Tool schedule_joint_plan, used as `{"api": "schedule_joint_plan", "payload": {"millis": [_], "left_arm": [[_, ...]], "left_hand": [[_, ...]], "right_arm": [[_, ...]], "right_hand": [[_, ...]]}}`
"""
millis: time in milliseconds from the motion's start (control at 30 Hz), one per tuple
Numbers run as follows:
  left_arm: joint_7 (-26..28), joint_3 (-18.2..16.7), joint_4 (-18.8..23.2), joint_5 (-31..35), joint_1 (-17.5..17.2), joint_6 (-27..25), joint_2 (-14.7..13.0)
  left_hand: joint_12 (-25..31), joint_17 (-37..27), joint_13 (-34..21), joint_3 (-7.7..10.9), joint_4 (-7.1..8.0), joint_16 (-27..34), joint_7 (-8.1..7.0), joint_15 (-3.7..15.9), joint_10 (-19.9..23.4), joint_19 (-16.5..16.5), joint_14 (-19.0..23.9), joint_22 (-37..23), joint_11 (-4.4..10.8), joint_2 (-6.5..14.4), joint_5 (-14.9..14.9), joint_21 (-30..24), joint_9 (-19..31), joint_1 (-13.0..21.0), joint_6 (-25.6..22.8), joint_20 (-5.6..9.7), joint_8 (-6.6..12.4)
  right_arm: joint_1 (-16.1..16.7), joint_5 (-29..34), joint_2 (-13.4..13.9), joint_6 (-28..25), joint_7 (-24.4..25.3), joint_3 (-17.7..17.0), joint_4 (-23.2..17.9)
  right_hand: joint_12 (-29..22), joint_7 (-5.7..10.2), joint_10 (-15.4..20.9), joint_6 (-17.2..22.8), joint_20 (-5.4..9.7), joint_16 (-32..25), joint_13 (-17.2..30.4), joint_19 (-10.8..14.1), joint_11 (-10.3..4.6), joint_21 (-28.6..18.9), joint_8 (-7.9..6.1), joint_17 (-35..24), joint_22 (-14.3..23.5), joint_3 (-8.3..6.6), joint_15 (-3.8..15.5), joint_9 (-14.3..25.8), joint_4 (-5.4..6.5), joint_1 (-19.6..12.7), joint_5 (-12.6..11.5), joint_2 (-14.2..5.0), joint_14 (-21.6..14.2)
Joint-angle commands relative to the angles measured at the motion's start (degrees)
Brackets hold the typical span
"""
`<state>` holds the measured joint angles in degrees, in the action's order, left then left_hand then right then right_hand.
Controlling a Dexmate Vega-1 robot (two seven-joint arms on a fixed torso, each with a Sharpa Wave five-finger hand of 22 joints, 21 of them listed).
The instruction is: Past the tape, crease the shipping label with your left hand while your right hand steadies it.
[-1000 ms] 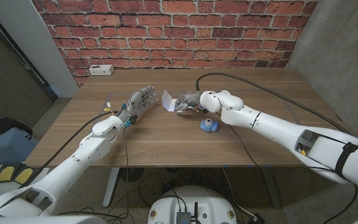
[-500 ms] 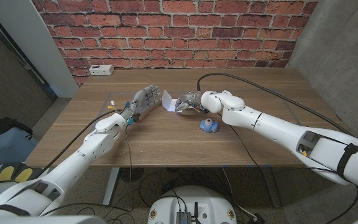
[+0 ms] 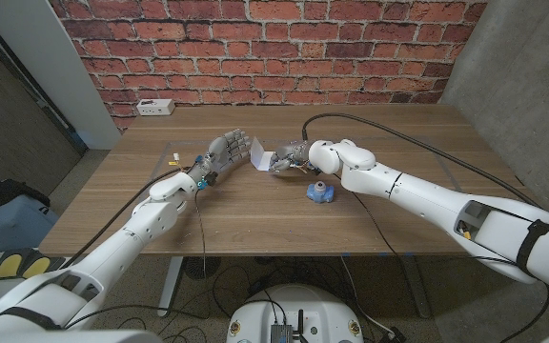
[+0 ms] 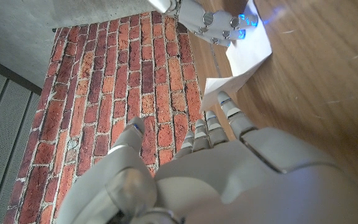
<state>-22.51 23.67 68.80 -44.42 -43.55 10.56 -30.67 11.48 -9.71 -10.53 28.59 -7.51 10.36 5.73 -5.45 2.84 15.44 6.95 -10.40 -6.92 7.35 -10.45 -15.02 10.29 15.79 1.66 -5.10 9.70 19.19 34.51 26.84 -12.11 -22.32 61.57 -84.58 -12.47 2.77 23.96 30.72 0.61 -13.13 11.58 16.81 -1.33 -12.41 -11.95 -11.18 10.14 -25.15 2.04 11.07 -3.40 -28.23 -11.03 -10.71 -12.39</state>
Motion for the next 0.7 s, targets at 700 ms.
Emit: {"api": "schedule_joint_plan", "payload": {"millis": [700], "left_arm": [[-7.45, 3.38, -7.06, 0.32, 6.73, -7.10, 2.17]], "left_hand": [[-0.77, -0.39, -0.22, 0.91, 1.61, -0.41, 2.45, -0.59, -2.78, -1.64, -2.51, -0.17, -0.53, 1.79, -0.51, 1.53, 0.32, -1.13, -1.33, -0.08, 1.08]], "right_arm": [[-0.28, -1.19, -0.25, 2.36, 1.58, -0.69, 2.02]], "right_hand": [[-0.08, 0.17, 0.65, 0.65, 0.20, -0.26, 0.12, 0.45, -0.07, -0.02, 0.09, -0.16, 0.20, -0.55, 6.75, 0.11, 0.19, -1.03, 0.10, -0.06, -0.55]]}}
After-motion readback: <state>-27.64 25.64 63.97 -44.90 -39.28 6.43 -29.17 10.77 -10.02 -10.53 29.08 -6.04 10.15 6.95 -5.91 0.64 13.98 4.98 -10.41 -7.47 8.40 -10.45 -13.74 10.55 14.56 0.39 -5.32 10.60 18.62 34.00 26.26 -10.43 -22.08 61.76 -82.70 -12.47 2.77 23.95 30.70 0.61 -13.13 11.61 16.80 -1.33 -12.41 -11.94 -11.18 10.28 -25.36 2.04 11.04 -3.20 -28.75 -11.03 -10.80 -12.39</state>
